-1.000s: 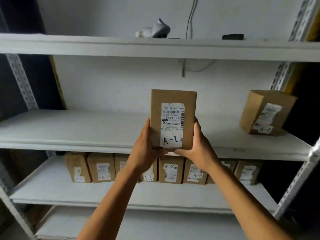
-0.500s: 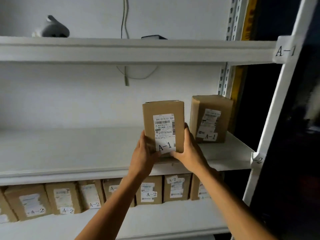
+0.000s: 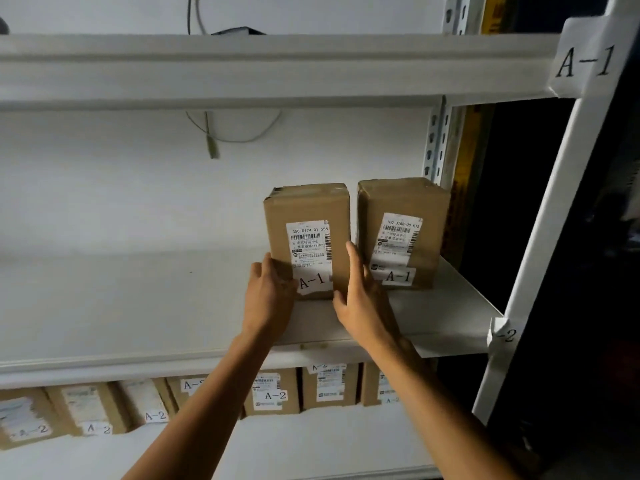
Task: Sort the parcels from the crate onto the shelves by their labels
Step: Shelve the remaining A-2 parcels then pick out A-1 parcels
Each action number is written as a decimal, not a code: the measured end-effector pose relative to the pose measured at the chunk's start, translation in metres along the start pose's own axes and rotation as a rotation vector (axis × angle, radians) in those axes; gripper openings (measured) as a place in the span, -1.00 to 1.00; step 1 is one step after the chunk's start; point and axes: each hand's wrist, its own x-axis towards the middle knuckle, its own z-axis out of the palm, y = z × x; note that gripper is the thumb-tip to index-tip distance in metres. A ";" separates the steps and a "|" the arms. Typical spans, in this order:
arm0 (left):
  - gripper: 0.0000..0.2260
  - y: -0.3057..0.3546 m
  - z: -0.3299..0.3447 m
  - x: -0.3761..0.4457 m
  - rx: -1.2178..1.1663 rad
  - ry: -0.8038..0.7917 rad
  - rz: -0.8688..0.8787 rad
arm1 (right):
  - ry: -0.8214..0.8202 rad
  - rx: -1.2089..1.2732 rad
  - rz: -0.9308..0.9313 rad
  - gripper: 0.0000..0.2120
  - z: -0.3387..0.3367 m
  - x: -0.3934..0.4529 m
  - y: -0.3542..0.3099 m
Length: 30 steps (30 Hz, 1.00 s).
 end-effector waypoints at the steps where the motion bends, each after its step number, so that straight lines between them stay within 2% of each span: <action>1: -0.64 -0.001 0.002 0.000 -0.015 -0.010 0.008 | 0.013 0.009 -0.017 -0.18 0.001 -0.001 0.002; 4: -0.46 -0.005 0.005 -0.004 -0.024 -0.027 0.062 | 0.077 0.033 -0.040 -0.27 0.005 0.000 0.006; 6: -0.42 -0.007 0.004 -0.007 -0.061 0.007 0.088 | 0.106 0.030 -0.045 -0.30 0.008 -0.001 0.006; 9: -0.57 -0.007 0.002 -0.009 -0.102 0.123 0.084 | 0.100 0.015 -0.049 -0.30 0.010 -0.003 0.006; 12: -0.66 -0.011 0.004 -0.010 -0.085 0.156 0.145 | 0.098 0.023 -0.041 -0.31 0.012 -0.002 0.009; 19: -0.53 -0.016 0.006 -0.008 -0.061 0.064 0.225 | 0.109 -0.007 0.021 -0.31 0.014 -0.001 0.013; 30: -0.45 -0.019 0.004 -0.007 -0.112 0.000 0.219 | 0.121 -0.016 0.058 -0.34 0.014 0.000 0.012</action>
